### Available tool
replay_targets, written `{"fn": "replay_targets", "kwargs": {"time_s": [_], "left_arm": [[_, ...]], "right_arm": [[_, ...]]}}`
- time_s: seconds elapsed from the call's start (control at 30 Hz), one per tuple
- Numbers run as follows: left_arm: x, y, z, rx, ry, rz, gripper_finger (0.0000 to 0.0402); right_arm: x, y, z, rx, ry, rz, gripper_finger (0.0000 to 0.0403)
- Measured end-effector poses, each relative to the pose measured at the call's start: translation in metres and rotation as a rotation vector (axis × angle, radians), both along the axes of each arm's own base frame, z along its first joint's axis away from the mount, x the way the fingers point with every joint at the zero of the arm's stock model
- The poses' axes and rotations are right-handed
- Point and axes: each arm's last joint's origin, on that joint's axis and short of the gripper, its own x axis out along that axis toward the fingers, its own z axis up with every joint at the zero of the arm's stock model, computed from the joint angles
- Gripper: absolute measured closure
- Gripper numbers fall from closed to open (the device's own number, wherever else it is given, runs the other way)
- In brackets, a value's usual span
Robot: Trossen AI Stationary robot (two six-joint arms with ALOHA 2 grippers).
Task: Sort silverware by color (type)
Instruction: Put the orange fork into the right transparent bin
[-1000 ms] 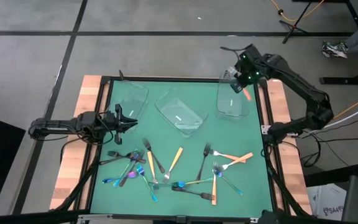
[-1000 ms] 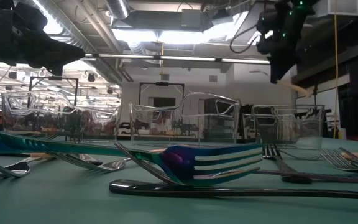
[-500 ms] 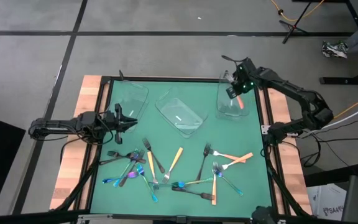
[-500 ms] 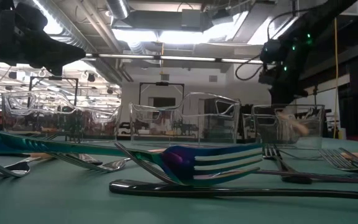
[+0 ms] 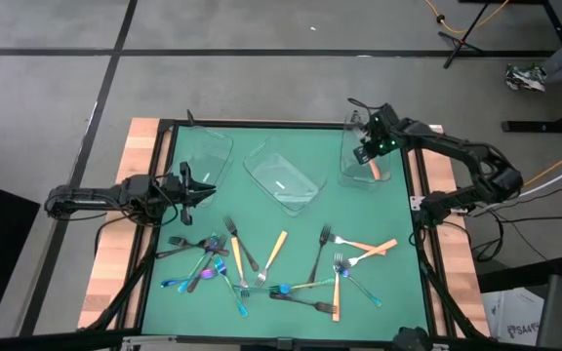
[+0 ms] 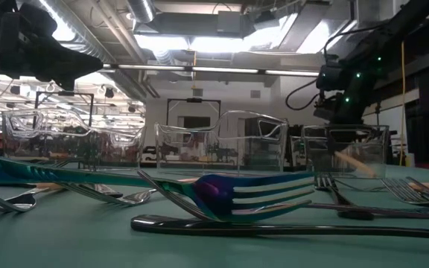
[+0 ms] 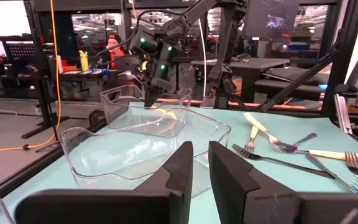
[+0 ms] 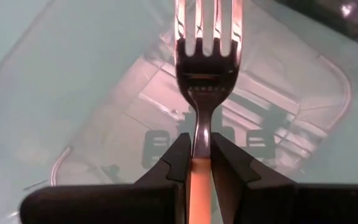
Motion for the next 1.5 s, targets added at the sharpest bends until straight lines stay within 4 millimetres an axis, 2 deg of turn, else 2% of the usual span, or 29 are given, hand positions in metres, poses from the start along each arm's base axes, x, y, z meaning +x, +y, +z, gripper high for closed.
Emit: {"fn": "replay_targets", "kwargs": {"time_s": [0.33, 0.5, 1.5], "left_arm": [[0.000, 0.000, 0.000, 0.000, 0.000, 0.000, 0.0356], [0.000, 0.000, 0.000, 0.000, 0.000, 0.000, 0.0356], [0.000, 0.000, 0.000, 0.000, 0.000, 0.000, 0.0356]], "right_arm": [[0.009, -0.012, -0.027, 0.038, 0.033, -0.001, 0.0359], [0.010, -0.016, -0.034, 0.029, 0.072, -0.014, 0.0359], [0.009, -0.016, -0.036, 0.021, 0.108, -0.031, 0.0357]]}}
